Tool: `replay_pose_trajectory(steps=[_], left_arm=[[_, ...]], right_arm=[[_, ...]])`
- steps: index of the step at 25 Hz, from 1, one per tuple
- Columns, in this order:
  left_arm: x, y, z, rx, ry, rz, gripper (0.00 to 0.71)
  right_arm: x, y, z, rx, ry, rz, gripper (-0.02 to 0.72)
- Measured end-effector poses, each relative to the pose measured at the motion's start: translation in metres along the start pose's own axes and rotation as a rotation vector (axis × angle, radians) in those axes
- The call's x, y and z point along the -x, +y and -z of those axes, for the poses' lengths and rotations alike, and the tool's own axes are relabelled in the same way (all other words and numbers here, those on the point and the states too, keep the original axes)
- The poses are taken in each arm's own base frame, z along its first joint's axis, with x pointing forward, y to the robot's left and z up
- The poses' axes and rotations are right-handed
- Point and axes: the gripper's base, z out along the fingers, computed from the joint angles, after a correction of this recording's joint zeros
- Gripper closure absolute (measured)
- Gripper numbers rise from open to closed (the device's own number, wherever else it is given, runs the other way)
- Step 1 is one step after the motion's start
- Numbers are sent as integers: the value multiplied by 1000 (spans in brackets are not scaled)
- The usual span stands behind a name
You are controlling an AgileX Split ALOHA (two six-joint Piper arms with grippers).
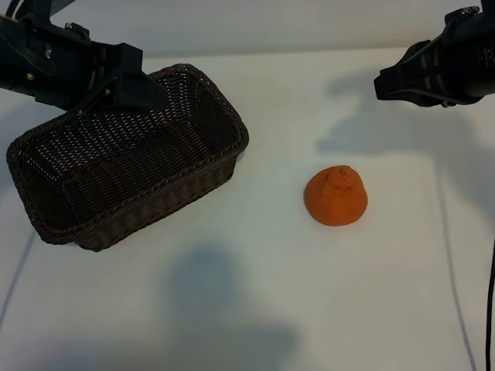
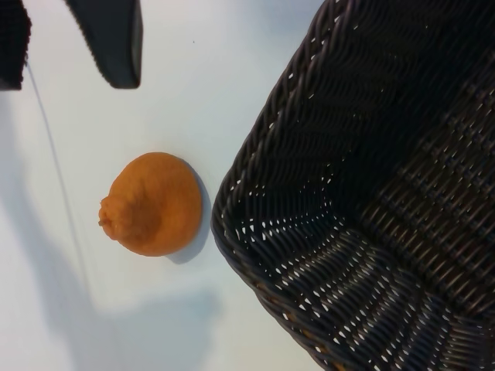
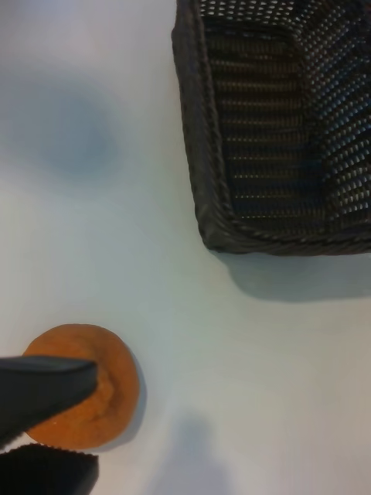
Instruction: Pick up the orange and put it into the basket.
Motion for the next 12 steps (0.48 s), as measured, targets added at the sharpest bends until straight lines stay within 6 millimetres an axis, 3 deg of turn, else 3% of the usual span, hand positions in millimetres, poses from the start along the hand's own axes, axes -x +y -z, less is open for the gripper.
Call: replay_pose_trajectory(steps=[12], left_arm=[[1,0,0,3,-13,0,380]], right_arm=[[0,0,0,0,0,0,471]])
